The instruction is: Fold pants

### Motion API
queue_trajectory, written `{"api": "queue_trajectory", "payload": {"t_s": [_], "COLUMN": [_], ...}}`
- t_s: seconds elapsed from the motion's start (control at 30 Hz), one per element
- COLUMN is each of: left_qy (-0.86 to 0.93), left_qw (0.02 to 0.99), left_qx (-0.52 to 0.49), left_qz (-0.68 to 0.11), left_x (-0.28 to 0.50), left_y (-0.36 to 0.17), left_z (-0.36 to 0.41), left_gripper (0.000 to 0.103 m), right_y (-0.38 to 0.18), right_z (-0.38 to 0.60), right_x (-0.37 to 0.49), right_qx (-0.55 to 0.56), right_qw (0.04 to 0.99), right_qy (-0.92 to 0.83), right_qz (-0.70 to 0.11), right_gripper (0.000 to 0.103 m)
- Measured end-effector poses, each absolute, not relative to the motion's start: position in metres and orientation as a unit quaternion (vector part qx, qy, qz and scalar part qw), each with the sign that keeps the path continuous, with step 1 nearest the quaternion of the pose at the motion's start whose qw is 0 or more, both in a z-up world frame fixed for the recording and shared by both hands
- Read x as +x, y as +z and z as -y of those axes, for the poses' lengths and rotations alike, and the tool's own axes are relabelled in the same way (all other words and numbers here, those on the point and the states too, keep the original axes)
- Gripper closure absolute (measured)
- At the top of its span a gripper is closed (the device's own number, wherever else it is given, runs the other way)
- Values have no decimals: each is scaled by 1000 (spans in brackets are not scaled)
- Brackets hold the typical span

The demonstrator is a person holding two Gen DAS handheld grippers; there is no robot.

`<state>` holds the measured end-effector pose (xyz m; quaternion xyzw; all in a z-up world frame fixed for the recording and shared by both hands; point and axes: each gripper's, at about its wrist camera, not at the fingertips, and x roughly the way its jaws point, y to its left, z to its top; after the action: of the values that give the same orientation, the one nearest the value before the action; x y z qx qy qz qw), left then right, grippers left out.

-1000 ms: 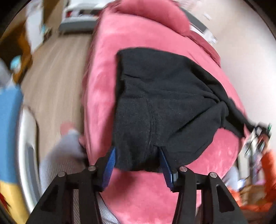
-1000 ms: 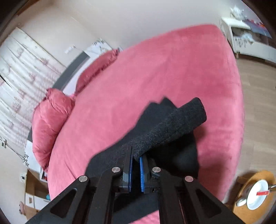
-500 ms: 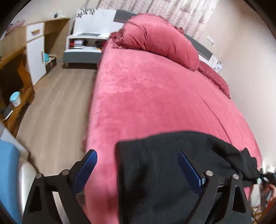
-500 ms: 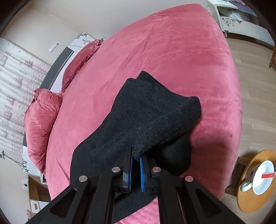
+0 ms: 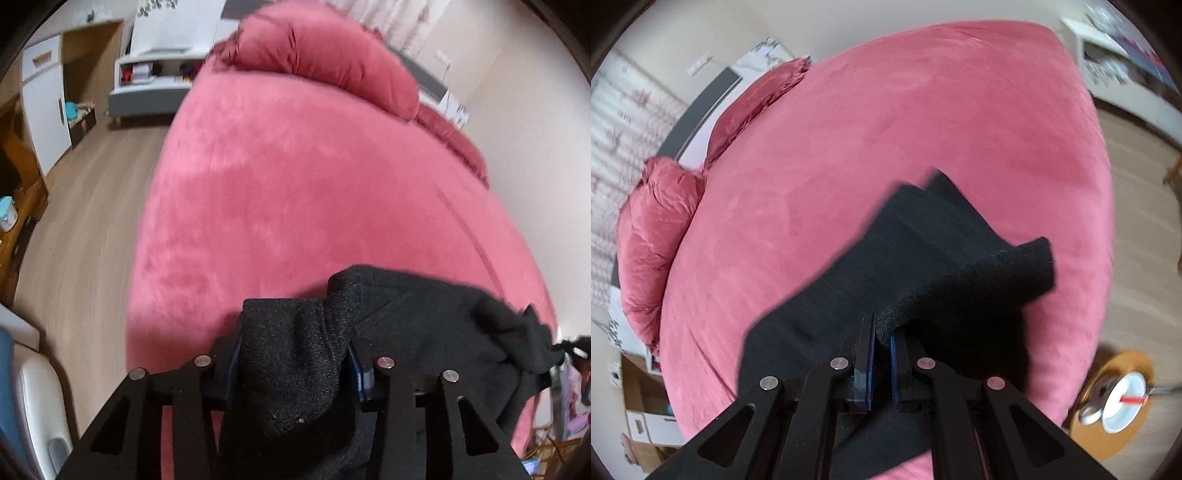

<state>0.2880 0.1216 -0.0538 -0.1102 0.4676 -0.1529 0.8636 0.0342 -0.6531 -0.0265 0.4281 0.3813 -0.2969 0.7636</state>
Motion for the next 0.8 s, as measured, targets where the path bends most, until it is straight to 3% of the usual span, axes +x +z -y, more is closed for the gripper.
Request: {"api": "queue_trajectory", "payload": {"t_s": [0.17, 0.3, 0.33, 0.37, 0.43, 0.53, 0.63, 0.8], "left_qy": [-136, -108, -96, -82, -68, -78, -70, -71], "left_qw": [876, 885, 886, 885, 875, 872, 879, 882], "left_qx": [-162, -169, -165, -163, -162, -174, -167, -177], "left_qz": [-433, -420, -422, -429, -450, -451, -441, -431], "left_x": [295, 309, 313, 315, 315, 304, 284, 220], "left_y": [-35, -45, -52, -62, -79, -90, -79, -65], "left_z": [-149, -151, -150, -151, -154, -161, -170, -187], "left_gripper": [62, 62, 61, 58, 52, 46, 25, 17], "right_y": [35, 85, 89, 88, 75, 39, 4, -31], "right_z": [663, 661, 657, 652, 645, 637, 629, 631], "right_x": [138, 224, 238, 253, 271, 268, 227, 125], "right_qx": [392, 364, 354, 340, 328, 332, 313, 310], "right_qw": [792, 843, 854, 860, 855, 850, 844, 830], "right_qy": [-285, -288, -292, -300, -312, -275, -262, -261], "right_qz": [-371, -271, -247, -234, -254, -303, -348, -384], "right_gripper": [97, 94, 85, 62, 39, 39, 39, 39]}}
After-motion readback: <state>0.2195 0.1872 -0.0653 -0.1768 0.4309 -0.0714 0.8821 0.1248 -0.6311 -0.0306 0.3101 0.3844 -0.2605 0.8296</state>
